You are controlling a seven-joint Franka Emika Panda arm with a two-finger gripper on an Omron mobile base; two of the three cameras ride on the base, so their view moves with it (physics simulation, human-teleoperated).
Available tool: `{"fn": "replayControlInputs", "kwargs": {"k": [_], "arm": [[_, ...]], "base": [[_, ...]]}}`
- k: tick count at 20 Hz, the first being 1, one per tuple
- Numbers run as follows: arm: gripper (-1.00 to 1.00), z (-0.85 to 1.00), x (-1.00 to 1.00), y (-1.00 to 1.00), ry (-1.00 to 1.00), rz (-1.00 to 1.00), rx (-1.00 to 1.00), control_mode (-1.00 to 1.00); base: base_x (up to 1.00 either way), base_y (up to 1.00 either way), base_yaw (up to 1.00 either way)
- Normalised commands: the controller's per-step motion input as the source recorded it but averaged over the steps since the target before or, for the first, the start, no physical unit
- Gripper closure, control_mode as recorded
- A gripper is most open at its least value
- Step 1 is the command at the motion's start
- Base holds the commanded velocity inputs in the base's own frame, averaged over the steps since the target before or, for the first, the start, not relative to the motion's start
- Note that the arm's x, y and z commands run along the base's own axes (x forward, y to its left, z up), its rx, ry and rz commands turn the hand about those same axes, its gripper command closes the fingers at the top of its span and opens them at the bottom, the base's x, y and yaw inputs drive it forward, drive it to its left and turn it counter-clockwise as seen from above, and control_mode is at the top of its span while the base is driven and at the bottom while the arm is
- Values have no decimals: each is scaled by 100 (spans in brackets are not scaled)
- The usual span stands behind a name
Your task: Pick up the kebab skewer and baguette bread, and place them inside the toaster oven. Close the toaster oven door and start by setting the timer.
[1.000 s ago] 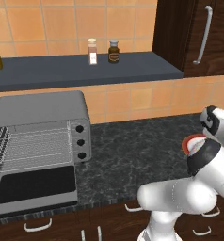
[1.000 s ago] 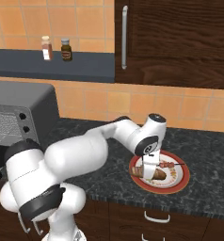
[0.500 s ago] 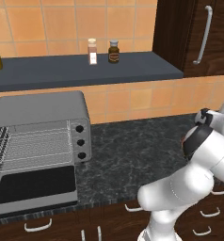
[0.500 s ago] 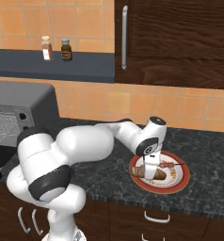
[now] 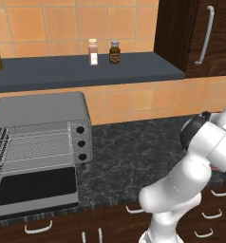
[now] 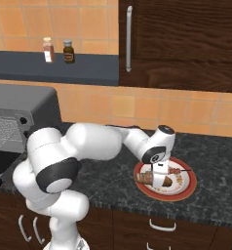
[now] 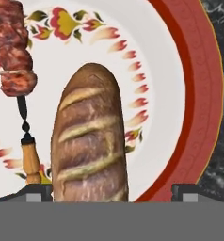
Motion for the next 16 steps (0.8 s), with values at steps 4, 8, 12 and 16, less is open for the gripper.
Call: {"fn": "replayControlInputs", "kwargs": {"k": [4, 8, 12, 16], "arm": [[-100, -18, 14, 0, 0, 0, 0, -100], [-100, -26, 5, 0, 0, 0, 0, -100], [-100, -21, 7, 0, 0, 0, 0, -100], [100, -12, 2, -1, 0, 0, 0, -100]], "base": [[0, 0, 0], [0, 0, 0], [0, 0, 0], [0, 0, 0]]}}
